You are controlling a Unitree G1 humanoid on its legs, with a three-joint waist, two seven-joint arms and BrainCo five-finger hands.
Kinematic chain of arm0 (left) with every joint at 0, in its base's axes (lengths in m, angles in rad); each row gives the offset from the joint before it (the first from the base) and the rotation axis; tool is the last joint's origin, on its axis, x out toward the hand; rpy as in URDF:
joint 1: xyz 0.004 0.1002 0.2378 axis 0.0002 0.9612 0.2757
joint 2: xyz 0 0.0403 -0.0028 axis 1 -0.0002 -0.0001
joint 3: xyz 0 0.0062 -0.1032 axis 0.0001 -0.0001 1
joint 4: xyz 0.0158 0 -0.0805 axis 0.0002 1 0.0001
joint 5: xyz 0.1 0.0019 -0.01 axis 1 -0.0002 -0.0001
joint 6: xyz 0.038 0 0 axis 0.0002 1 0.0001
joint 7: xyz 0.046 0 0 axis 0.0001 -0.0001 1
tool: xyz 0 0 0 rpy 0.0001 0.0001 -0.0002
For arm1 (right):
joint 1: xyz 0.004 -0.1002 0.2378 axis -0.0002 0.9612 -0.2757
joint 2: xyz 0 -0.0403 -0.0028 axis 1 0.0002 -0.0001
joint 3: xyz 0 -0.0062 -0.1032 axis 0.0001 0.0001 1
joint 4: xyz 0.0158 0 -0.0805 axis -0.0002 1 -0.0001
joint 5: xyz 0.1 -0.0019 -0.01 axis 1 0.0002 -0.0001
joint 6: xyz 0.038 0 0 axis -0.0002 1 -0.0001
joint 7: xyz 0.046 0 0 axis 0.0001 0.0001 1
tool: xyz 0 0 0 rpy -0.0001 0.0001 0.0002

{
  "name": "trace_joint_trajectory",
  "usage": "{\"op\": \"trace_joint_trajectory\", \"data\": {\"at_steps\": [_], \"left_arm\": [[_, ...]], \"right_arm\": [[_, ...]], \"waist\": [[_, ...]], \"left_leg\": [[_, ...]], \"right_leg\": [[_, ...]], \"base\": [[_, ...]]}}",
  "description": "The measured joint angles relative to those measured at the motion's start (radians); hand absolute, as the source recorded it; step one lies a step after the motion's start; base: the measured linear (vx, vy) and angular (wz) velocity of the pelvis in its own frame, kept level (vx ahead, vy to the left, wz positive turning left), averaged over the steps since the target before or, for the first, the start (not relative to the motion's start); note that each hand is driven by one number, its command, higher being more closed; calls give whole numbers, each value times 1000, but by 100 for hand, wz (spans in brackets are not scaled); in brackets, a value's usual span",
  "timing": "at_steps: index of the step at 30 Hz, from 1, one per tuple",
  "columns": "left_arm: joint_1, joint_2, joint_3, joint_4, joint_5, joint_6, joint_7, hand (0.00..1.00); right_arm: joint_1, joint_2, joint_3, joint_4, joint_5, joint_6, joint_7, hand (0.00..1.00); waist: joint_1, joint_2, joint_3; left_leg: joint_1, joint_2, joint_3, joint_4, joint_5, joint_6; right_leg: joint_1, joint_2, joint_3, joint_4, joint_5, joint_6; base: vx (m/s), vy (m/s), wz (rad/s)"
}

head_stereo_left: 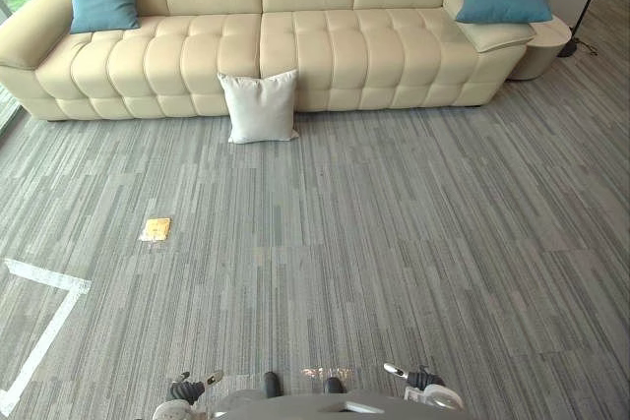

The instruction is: Pick up cushions and gather them together orderly.

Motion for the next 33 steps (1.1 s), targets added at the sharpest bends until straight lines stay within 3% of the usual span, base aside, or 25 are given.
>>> {"op": "trace_joint_trajectory", "data": {"at_steps": [11, 15, 18, 19, 20, 22, 24, 27, 30, 32, 33], "left_arm": [[-5, 7, 0, -1, -4, 0, 22, 0], [-15, 14, 14, -7, -23, 0, 21, 0], [-12, 11, 24, -26, -44, 0, 20, 0], [-12, -4, 27, -41, -48, 0, 21, 0], [-14, -11, 32, -46, -49, -1, 20, 0], [-21, -11, 47, -57, -49, -1, 21, 0], [-23, -9, 62, -63, -48, -1, 21, 0], [-33, -13, 62, -64, -48, -1, 21, 0], [-65, -39, 58, -64, -45, -1, 20, 0], [-77, -54, 36, -62, -39, -3, 12, 0], [-77, -59, 36, -61, -39, -3, 7, 0]], "right_arm": [[0, 8, -1, -1, 24, -1, -2, 0], [-12, 26, -6, -9, 57, 0, -1, 0], [-18, 39, -37, -12, 82, -1, 0, 0], [-16, 39, -48, -26, 96, -1, 0, 0], [-13, 41, -50, -53, 101, -2, 0, 0], [17, 63, -51, -137, 127, -11, 2, 0], [20, 76, -53, -159, 135, -11, 1, 0], [12, 79, -72, -162, 144, -12, 1, 0], [-11, 62, -80, -168, 157, -27, 1, 0], [-5, 52, -83, -163, 155, -26, 0, 0], [5, 53, -83, -163, 154, -25, 0, 0]], "waist": [[4, -14, 5], [12, -24, 10], [17, -30, 26], [25, -11, 41], [26, -1, 48], [19, 3, 52], [15, -10, 54], [12, -7, 56], [-5, 27, 75], [-24, 22, 87], [-26, 20, 87]], "left_leg": [[-35, -2, 0, 0, -1, 3], [-88, -6, 8, 8, -18, 15], [-141, -4, 36, 156, -126, 35], [-156, 15, 37, 242, -197, 47], [-157, 22, 32, 279, -227, 48], [-149, 18, 10, 376, -310, 60], [-108, 13, -13, 386, -347, 60], [-29, 15, -52, 337, -351, 64], [85, 49, -96, 220, -358, 41], [147, 58, -130, 205, -372, -11], [166, 57, -138, 206, -381, -27]], "right_leg": [[-32, -1, 0, -11, 1, 7], [-96, -7, 5, 16, -11, 25], [-157, -36, -1, 175, -91, 73], [-198, -37, -6, 325, -122, 107], [-235, -38, -14, 422, -131, 106], [-396, -78, -65, 795, -172, 54], [-449, -88, -88, 883, -231, 55], [-505, -85, -166, 830, -278, 49], [-594, -33, -230, 618, -212, 5], [-627, -4, -217, 405, -64, -19], [-626, -3, -215, 369, -31, -34]], "base": [[-27, -14, 0], [29, 12, -3], [119, 73, -7], [101, 91, -19], [89, 123, -8], [214, 159, 17], [283, 88, 27], [481, 64, 49], [610, -23, 54], [729, -95, 68], [596, -122, 75]]}}
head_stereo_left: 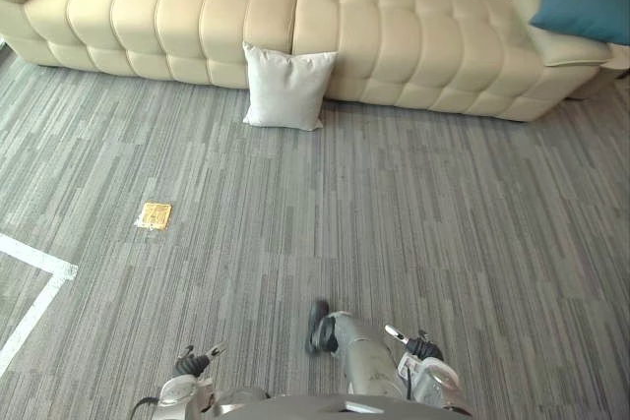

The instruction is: Pick up cushions and gather them together orderly.

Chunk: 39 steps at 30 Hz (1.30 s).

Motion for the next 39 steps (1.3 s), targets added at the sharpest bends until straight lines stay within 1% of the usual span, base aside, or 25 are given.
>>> {"op": "trace_joint_trajectory", "data": {"at_steps": [1, 2, 3, 4, 5, 6, 7, 8, 9, 11, 14, 17, 19, 20, 21, 23, 24, 25, 28, 31, 33, 36, 37, 38, 39], "left_arm": [[0, -16, 5, 2, 2, -2, -3, 0], [-9, -32, 9, 4, 2, -3, -4, 0], [-23, -63, 30, -5, 1, -8, -8, 0], [-21, -69, 32, -12, 2, -10, -8, 0], [-21, -78, 63, -20, 1, -9, -10, 0], [-18, -83, 96, -25, -1, -10, -10, 0], [-16, -81, 122, -33, -1, -10, -10, 0], [-16, -83, 132, -43, -2, -9, -10, 0], [-17, -85, 144, -69, -5, -9, -15, 0], [-17, -88, 145, -99, -8, -10, -18, 0], [-18, -91, 163, -108, -10, -15, -19, 0], [-27, -87, 161, -124, -18, -27, -19, 0], [-27, -86, 161, -124, -18, -29, -18, 0], [-23, -86, 158, -122, -19, -29, -16, 0], [-23, -84, 157, -120, -19, -32, -16, 0], [-18, -62, 154, -118, -18, -32, -17, 0], [-19, -50, 153, -112, -18, -30, -18, 0], [-22, -38, 147, -99, -18, -30, -19, 0], [-25, -18, 99, -67, -17, -19, -19, 0], [-20, -18, 93, -57, -14, -5, -18, 0], [-20, -20, 92, -56, -12, -5, -18, 0], [-20, -25, 92, -41, -8, -5, -18, 0], [-21, -29, 92, -37, -8, -5, -18, 0], [-26, -39, 89, -30, -2, -5, -18, 0], [-29, -40, 81, -24, 2, -6, -18, 0]], "right_arm": [[17, -7, -13, 1, 1, 4, 0, 0], [10, -17, -31, 1, 0, 5, 0, 0], [7, -23, -41, -1, -1, 5, 0, 0], [7, -24, -40, -2, -1, 6, 0, 0], [6, -25, -36, -8, 0, 4, -1, 0], [6, -26, -29, -14, 0, 4, -2, 0], [7, -23, -10, -24, 0, 3, -1, 0], [8, -21, 8, -24, 0, 3, -1, 0], [8, -12, 37, -26, 0, 2, -1, 0], [8, -2, 53, -28, 0, 2, -1, 0], [8, -2, 53, -43, 0, 3, -2, 0], [10, 9, 56, -43, 0, 7, -2, 0], [19, 19, 54, -42, -1, 7, -3, 0], [19, 24, 61, -40, -2, 6, -3, 0], [19, 30, 62, -30, -2, 7, -2, 0], [19, 59, 61, -23, -2, 7, -2, 0], [21, 71, 60, -22, -3, 6, -1, 0], [22, 77, 57, -12, -6, 7, 0, 0], [13, 79, 61, -9, -36, 1, 2, 0], [8, 77, 62, -24, -42, 1, 3, 0], [10, 76, 61, -45, -42, 0, 3, 0], [9, 55, 60, -43, -42, -1, 2, 0], [9, 49, 60, -43, -43, -1, 2, 0], [20, 42, 60, -42, -43, 2, 2, 0], [22, 40, 55, -43, -37, 3, 3, 0]], "waist": [[-8, 4, 0], [-6, 27, 7], [-9, 53, 14], [-9, 55, 15], [-18, 66, 22], [-17, 71, 23], [-12, 68, 24], [-2, 65, 28], [20, 55, 34], [39, 50, 35], [49, 55, 33], [75, 28, 42], [83, 18, 37], [94, 16, 24], [101, -1, 5], [93, -37, -28], [90, -57, -40], [93, -76, -50], [77, -81, -50], [70, -72, -46], [65, -70, -45], [48, -62, -42], [41, -55, -39], [27, -45, -40], [22, -44, -40]], "left_leg": [[45, 15, -20, 5, -12, -21], [53, 36, -23, 15, -10, -24], [4, 49, -3, 139, 65, -85], [-14, 51, 7, 193, 95, -74], [-84, 63, 19, 380, 187, -55], [-167, 96, 35, 602, 277, -73], [-242, 142, 71, 818, 274, -76], [-280, 176, 104, 909, 266, -73], [-341, 233, 172, 1017, 245, -41], [-426, 277, 225, 1066, 211, -25], [-602, 305, 275, 956, 133, -11], [-654, 235, 304, 605, 117, -8], [-658, 188, 291, 384, 166, -20], [-659, 167, 269, 233, 233, -19], [-660, 150, 263, 256, 334, 0], [-674, 119, 269, 306, 309, 33], [-671, 113, 287, 342, 271, 48], [-644, 110, 318, 384, 214, 64], [-512, 88, 339, 398, 121, 85], [-360, 75, 350, 323, 78, 75], [-275, 75, 357, 269, 59, 60], [-174, 76, 359, 200, 51, 37], [-156, 80, 356, 181, 47, 25], [-125, 83, 338, 154, 34, -3], [-114, 82, 329, 148, 28, -14]], "right_leg": [[11, 0, 16, 18, 153, -73], [10, 8, -2, 59, 113, -74], [19, 2, -19, 130, 28, -84], [30, 3, -18, 135, 8, -86], [85, 10, -19, 125, -32, -88], [151, 29, -8, 98, -62, -92], [234, 50, 1, 66, -81, -103], [277, 61, 11, 50, -85, -108], [355, 69, 29, 25, -98, -114], [440, 70, 53, -19, -121, -103], [566, 67, 68, -116, -156, -71], [681, 17, 83, -172, -179, -34], [720, -13, 98, -191, -194, -11], [738, -30, 129, -202, -223, 17], [752, -58, 162, -204, -254, 32], [731, -98, 198, -161, -250, 21], [706, -121, 226, -96, -239, 19], [663, -146, 262, 38, -219, 48], [499, -177, 313, 520, -113, 140], [331, -191, 234, 787, -130, 114], [248, -190, 160, 754, -162, 97], [187, -168, 27, 477, -209, 67], [179, -143, 14, 367, -199, 58], [165, -100, 25, 168, -141, 51], [166, -91, 34, 109, -111, 48]], "base": [[619, -141, 41], [744, -205, 48], [728, -224, 19], [701, -229, 26], [557, -188, 2], [784, -234, -8], [761, -220, -22], [666, -175, -36], [491, -110, -35], [516, -69, -25], [497, 57, -14], [449, 161, -11], [413, 224, -30], [480, 323, -67], [493, 339, -69], [528, 337, -39], [653, 403, -36], [541, 348, -31], [481, 277, -21], [408, 126, -9], [370, 7, -12], [285, -53, 2], [483, -171, 25], [426, -171, 33], [504, -216, 44]]}}
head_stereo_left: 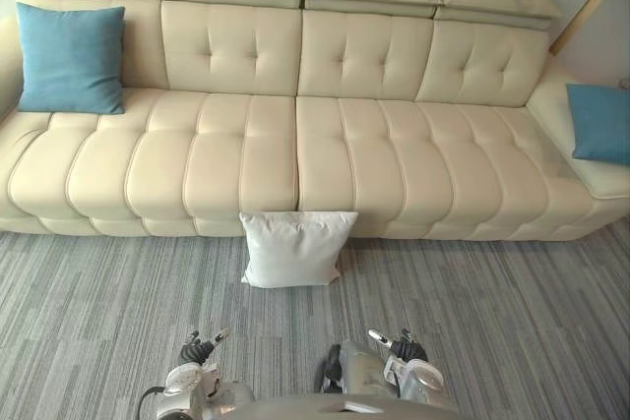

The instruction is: Pick up cushions and gather them together orderly.

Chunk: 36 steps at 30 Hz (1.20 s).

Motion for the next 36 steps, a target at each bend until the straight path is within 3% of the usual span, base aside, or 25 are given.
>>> {"op": "trace_joint_trajectory", "data": {"at_steps": [1, 2, 3, 5, 6, 7, 8, 10, 11, 13, 15, 17, 18, 19, 20, 23, 28, 35, 36], "left_arm": [[-1, 0, -8, 8, 1, -1, -1, 0], [-2, -5, -10, 25, 6, 0, -2, 0], [-4, -17, -10, 36, 11, 0, -3, 0], [-14, -65, -17, 40, 21, -3, -5, 0], [-15, -68, -16, 38, 22, -3, -6, 0], [-17, -72, -12, 30, 29, -2, -9, 0], [-16, -76, 2, 12, 30, -2, -12, 0], [-9, -78, 34, -14, 29, -2, -17, 0], [1, -77, 52, -26, 28, -2, -17, 0], [8, -74, 60, -41, 28, -2, -17, 0], [8, -73, 61, -54, 28, -2, -17, 0], [-2, -70, 60, -57, 28, -2, -17, 0], [-6, -68, 56, -56, 28, -2, -16, 0], [-5, -72, 49, -53, 28, -2, -16, 0], [-5, -61, 38, -52, 28, -4, -16, 0], [-1, -14, 28, -34, 28, -2, -17, 0], [11, 5, 20, -7, 39, -1, -19, 0], [35, 11, 2, 39, 39, -1, -23, 0], [35, 13, 2, 44, 39, -1, -23, 0]], "right_arm": [[17, -2, -3, -1, 1, -1, 0, 0], [15, -7, -4, -1, 1, -1, 1, 0], [13, -19, -3, -1, -3, -1, 1, 0], [5, -31, -16, -2, -5, -6, 1, 0], [4, -34, -13, -1, -6, -6, 1, 0], [5, -34, -10, 0, -6, -1, 0, 0], [12, -35, -1, 0, -7, 2, 0, 0], [23, -37, 5, 3, -8, 1, -1, 0], [24, -41, 5, 6, -8, 2, -1, 0], [32, -43, 5, 7, -6, 4, -2, 0], [39, -42, 3, 8, -6, 6, -3, 0], [40, -37, 3, 7, -6, 16, -3, 0], [43, -35, 3, 6, -6, 17, -3, 0], [48, -39, 1, 1, -6, 17, -3, 0], [46, -29, 1, 5, -6, 20, -3, 0], [57, 13, 1, 5, -7, 19, -3, 0], [60, 21, 3, 16, -11, 17, -2, 0], [58, 2, 1, 44, -19, 12, -2, 0], [57, 1, 1, 45, -20, 12, -2, 0]], "waist": [[-5, 2, 1], [-13, 15, -5], [-8, 39, -10], [-3, 86, -18], [-4, 90, -17], [-13, 91, -14], [-14, 89, -12], [3, 85, -8], [9, 89, -8], [12, 89, -8], [22, 85, -7], [29, 71, 2], [31, 69, 3], [30, 77, -3], [30, 55, -17], [19, -4, -38], [21, -14, -48], [17, 2, -62], [16, 1, -62]], "left_leg": [[24, -2, -19, -11, -13, -24], [53, 7, -52, -30, -20, -35], [66, 16, -62, -44, -15, -38], [70, 42, -111, -34, 24, -51], [66, 48, -119, -13, 29, -56], [13, 77, -158, 144, 46, -65], [-71, 110, -201, 365, 104, -87], [-165, 156, -203, 617, 115, -101], [-221, 189, -175, 718, 111, -95], [-278, 208, -138, 739, 93, -64], [-320, 215, -101, 674, 69, -48], [-330, 198, -69, 446, 53, -45], [-327, 177, -69, 304, 86, -43], [-324, 171, -70, 206, 177, -33], [-305, 131, -72, 154, 209, -49], [-291, 78, -62, 108, 211, -38], [-201, 49, -19, -7, 243, -35], [-59, -5, 4, -348, 432, -53], [-60, -6, 3, -354, 435, -52]], "right_leg": [[13, 16, 28, -65, 99, -18], [34, 33, 24, -57, 153, -53], [33, 41, 15, -35, 127, -43], [34, 45, -22, 34, 38, -74], [44, 46, -30, 37, 26, -80], [93, 50, -51, 29, -6, -83], [152, 57, -65, 1, -24, -86], [216, 75, -62, -28, -40, -93], [257, 90, -47, -52, -52, -97], [308, 94, -28, -88, -57, -92], [343, 88, -7, -118, -46, -76], [378, 55, 9, -130, -40, -58], [387, 40, 14, -128, -37, -37], [388, 42, 17, -128, -37, -22], [384, 22, 48, -137, -52, 10], [401, -14, 77, -191, -21, 19], [441, -25, 113, -254, 32, 35], [446, -20, 129, -321, 54, 43], [448, -20, 129, -325, 53, 43]], "base": [[501, -213, 48], [416, -175, 38], [386, -146, 35], [464, -205, 33], [487, -235, 49], [372, -175, 51], [349, -155, 44], [293, -75, -14], [272, -19, -39], [296, 53, -33], [238, 91, -32], [290, 199, -30], [280, 269, -15], [266, 277, -7], [198, 220, 0], [171, 191, 12], [44, 34, -18], [-78, -33, -11], [-126, -23, -9]]}}
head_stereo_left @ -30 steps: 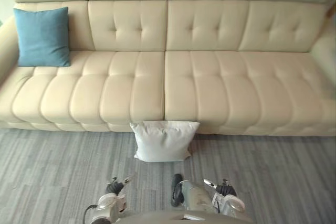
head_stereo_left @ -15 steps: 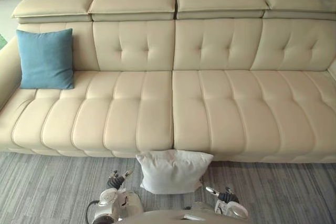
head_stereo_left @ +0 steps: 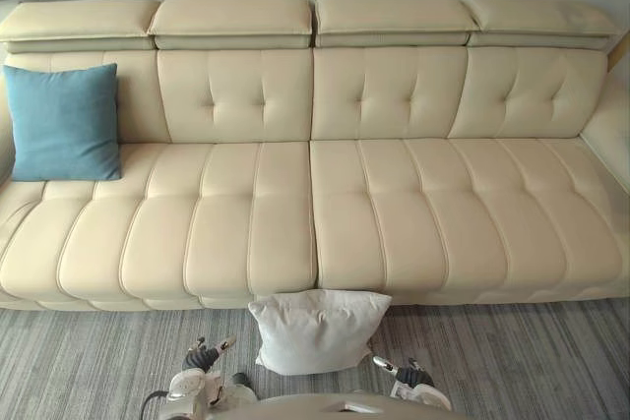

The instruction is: Pick up cushions and gather them together orderly.

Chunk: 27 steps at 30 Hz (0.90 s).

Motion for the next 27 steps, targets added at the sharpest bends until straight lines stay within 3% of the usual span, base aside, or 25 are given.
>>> {"op": "trace_joint_trajectory", "data": {"at_steps": [5, 6, 8, 10, 12, 14, 20, 27], "left_arm": [[4, 12, -26, 1, -1, 0, 1, 0], [-6, 15, -41, -4, -1, 0, 6, 0], [-12, 13, -44, -14, -2, 0, 17, 0], [-75, 21, -68, -73, -24, 0, 43, 0], [-119, 24, -82, -109, -48, -1, 60, 0], [-170, 29, -101, -148, -96, -3, 83, 0], [-328, 86, -100, -279, -167, -42, 119, 0], [-561, 152, -57, -329, -239, -56, 154, 0]], "right_arm": [[-5, -24, 31, 1, -4, 0, -1, 0], [-16, -30, 51, -8, -8, 0, -2, 0], [-34, -30, 70, -10, -12, 0, -2, 0], [-97, -36, 110, -59, -15, -1, -12, 0], [-152, -48, 142, -99, -15, -2, -32, 0], [-218, -66, 173, -171, -15, -3, -52, 0], [-378, -109, 155, -339, -12, -23, -120, 0], [-633, -230, 100, -367, -5, -35, -203, 0]], "waist": [[1, -2, 2], [2, 12, 10], [4, 9, 11], [1, -2, 74], [3, 13, 118], [8, 35, 176], [9, 40, 264], [27, 43, 390]], "left_leg": [[6, -12, 9, 0, 4, -1], [-12, -13, 23, 0, -8, -2], [-63, -11, 30, 8, -10, -5], [-259, 24, 29, 191, -68, 3], [-432, 88, 29, 393, -146, 8], [-579, 158, 36, 578, -219, 29], [-857, 218, 56, 757, -265, 56], [-1192, 255, 24, 916, -270, 95]], "right_leg": [[-5, -3, 32, -6, -6, 3], [-33, -4, 54, -2, -8, 7], [-98, -1, 72, 12, -7, 6], [-260, -1, 94, 94, 7, -18], [-387, 22, 106, 167, 15, -26], [-528, 51, 138, 285, 3, -7], [-855, 64, 191, 494, -30, 4], [-1200, 66, 192, 693, -58, 18]], "base": [[-132, 15, -10], [-121, 54, -19], [-124, 55, -23], [-203, 35, -17], [-258, 44, -36], [-194, 95, -60], [-121, 41, -28], [-40, 5, 1]]}}
